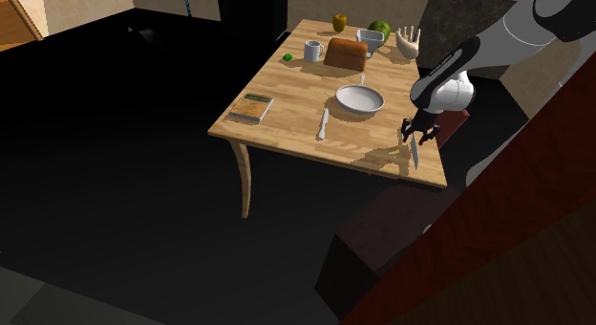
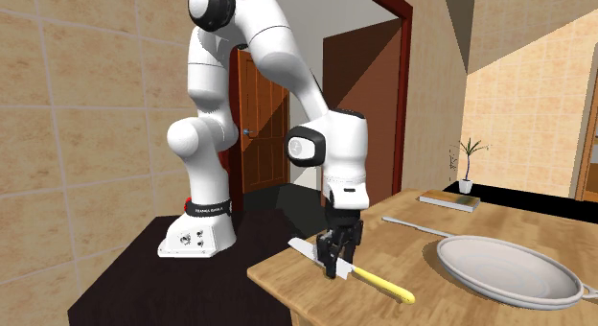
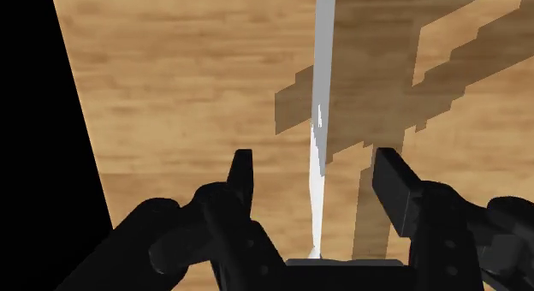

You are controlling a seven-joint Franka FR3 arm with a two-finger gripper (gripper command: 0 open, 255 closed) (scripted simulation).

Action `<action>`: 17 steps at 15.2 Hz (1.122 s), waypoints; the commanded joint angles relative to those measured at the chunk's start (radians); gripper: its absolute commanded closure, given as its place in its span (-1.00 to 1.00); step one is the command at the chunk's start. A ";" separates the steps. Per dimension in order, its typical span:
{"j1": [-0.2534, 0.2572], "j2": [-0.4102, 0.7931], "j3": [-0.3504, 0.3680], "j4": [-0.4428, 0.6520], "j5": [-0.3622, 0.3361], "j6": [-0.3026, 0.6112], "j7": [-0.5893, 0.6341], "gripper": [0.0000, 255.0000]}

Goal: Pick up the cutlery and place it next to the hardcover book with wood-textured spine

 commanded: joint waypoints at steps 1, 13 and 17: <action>0.000 0.000 0.000 0.000 0.000 0.000 0.000 1.00; 0.003 -0.064 -0.011 0.000 -0.047 -0.060 0.034 1.00; 0.001 -0.124 -0.015 0.005 -0.085 -0.122 0.061 1.00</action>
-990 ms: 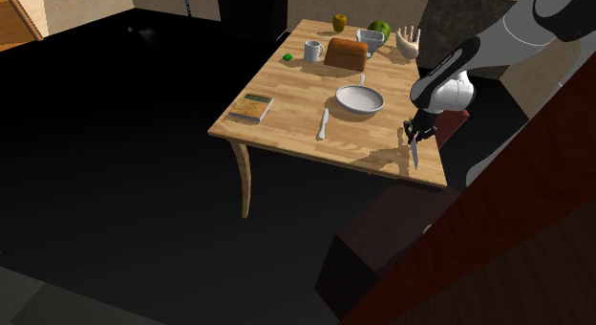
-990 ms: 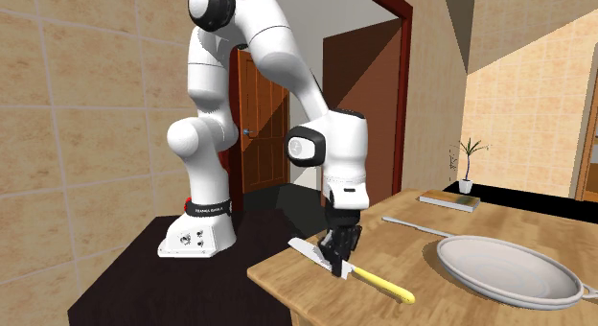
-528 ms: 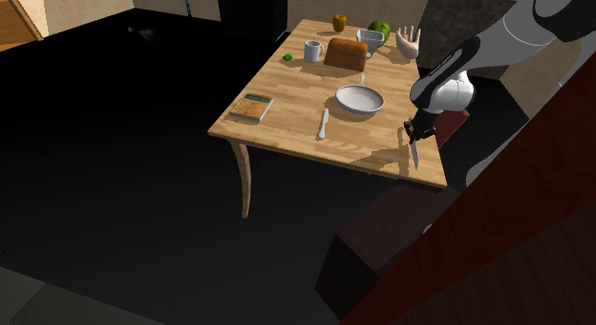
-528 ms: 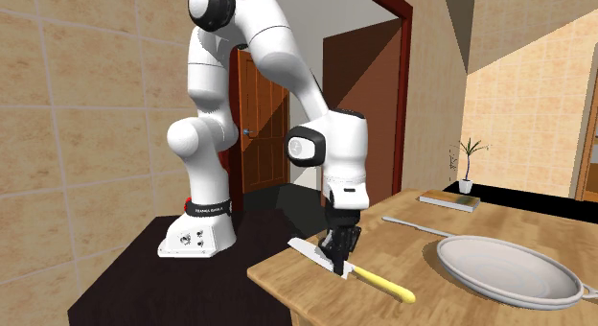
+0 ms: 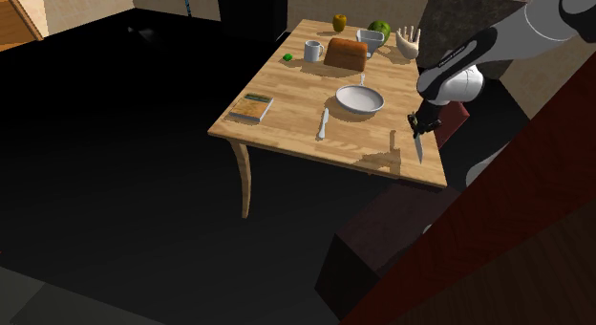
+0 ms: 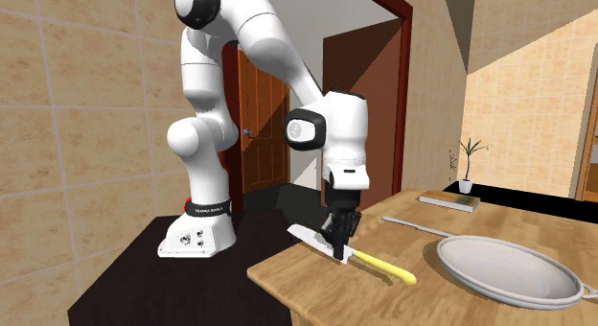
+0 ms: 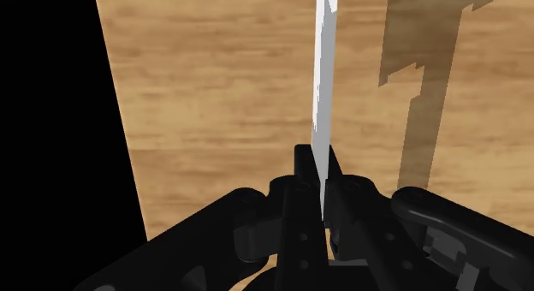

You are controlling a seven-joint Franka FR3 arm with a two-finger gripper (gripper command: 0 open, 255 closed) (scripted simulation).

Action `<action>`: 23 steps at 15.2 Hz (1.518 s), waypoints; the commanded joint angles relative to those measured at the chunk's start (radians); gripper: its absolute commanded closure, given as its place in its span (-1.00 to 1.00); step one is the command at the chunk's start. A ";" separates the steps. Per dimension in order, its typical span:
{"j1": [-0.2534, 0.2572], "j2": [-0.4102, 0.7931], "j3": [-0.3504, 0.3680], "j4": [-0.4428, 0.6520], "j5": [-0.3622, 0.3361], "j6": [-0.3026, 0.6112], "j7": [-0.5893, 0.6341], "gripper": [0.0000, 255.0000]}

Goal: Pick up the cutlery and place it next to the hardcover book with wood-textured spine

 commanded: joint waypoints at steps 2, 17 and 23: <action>-0.002 -0.042 0.000 0.009 -0.024 -0.050 0.019 1.00; 0.014 -0.176 0.045 0.074 -0.064 -0.245 0.109 1.00; 0.094 -0.097 0.133 0.156 -0.016 -0.251 0.239 1.00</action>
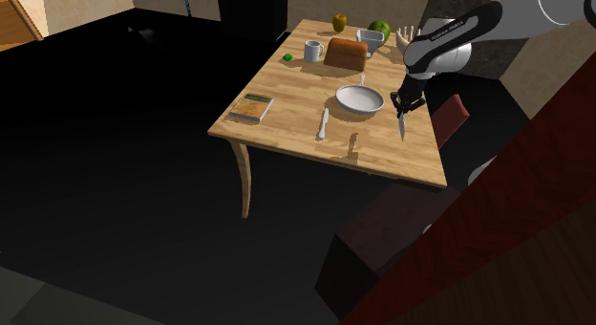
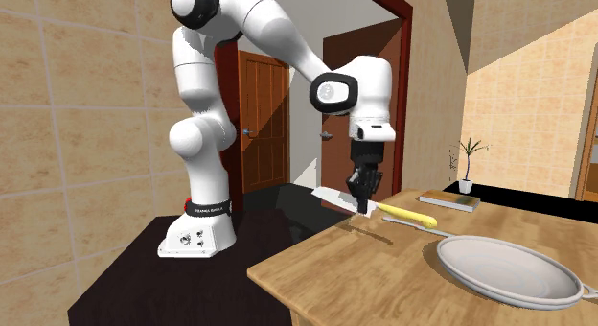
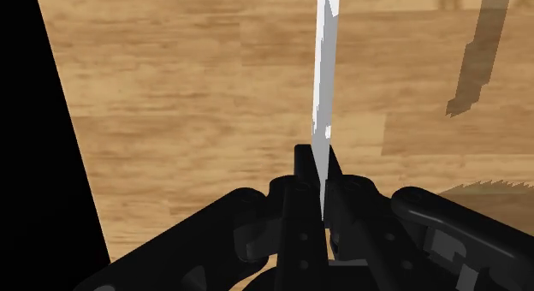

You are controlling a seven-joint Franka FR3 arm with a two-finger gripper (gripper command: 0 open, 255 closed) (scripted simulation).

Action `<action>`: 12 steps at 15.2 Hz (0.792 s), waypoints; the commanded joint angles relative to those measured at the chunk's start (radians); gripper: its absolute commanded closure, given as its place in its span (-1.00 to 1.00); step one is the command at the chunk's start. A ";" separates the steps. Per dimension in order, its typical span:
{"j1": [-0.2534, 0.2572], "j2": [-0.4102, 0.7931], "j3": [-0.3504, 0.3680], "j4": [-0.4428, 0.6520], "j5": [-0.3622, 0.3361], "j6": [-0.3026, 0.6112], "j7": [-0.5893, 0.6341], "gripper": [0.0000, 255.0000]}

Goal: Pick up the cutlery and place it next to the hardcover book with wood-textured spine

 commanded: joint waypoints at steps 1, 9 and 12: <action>0.023 0.021 0.026 0.030 0.011 -0.009 0.042 1.00; 0.113 0.169 0.119 0.211 0.045 -0.042 0.201 1.00; 0.144 0.234 0.146 0.297 0.049 -0.062 0.257 1.00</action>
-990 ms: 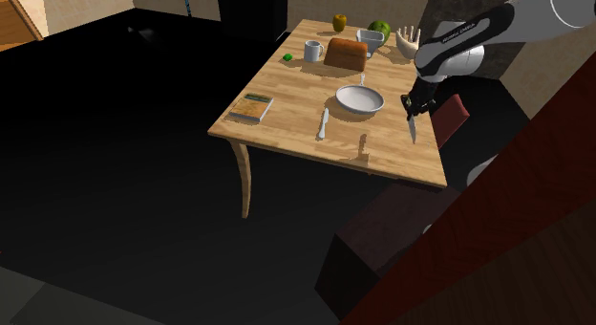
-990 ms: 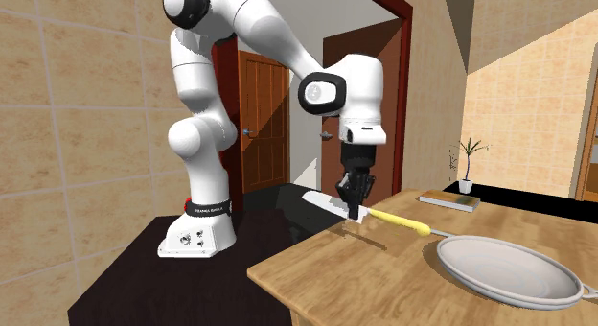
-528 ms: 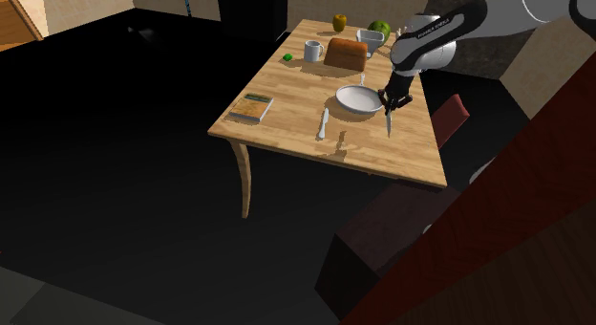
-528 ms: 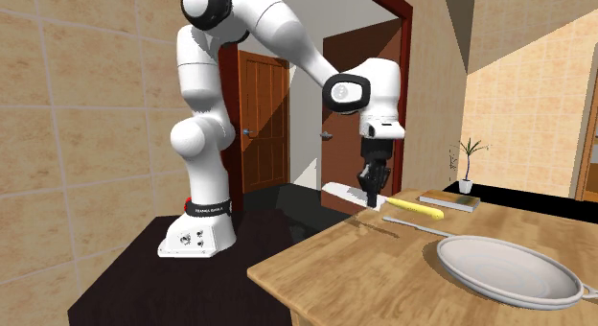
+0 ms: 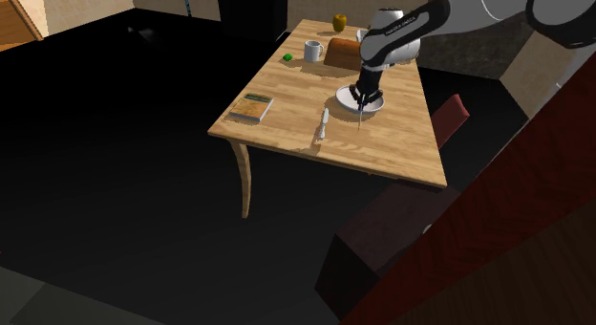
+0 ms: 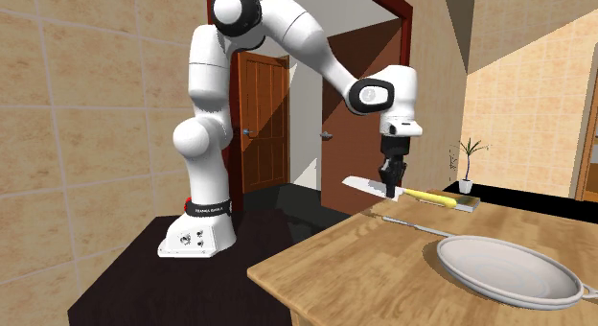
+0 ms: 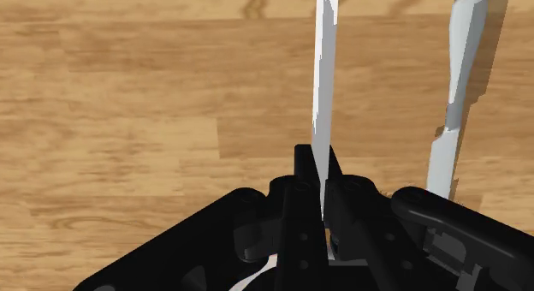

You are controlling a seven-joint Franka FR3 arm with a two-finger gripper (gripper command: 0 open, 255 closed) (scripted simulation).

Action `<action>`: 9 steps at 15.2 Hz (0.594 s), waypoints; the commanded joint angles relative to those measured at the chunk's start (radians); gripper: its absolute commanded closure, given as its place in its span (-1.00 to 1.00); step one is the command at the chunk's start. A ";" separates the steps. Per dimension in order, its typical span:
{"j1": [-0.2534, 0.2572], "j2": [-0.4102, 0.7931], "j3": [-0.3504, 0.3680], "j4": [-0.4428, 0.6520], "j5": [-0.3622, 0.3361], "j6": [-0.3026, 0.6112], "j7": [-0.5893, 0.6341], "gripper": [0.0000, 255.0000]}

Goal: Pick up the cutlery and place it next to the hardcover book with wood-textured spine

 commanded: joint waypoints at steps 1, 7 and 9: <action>0.021 0.039 0.017 0.057 0.001 -0.018 0.039 1.00; 0.081 0.186 0.057 0.266 -0.003 -0.079 0.142 1.00; 0.100 0.239 0.067 0.347 -0.006 -0.105 0.174 1.00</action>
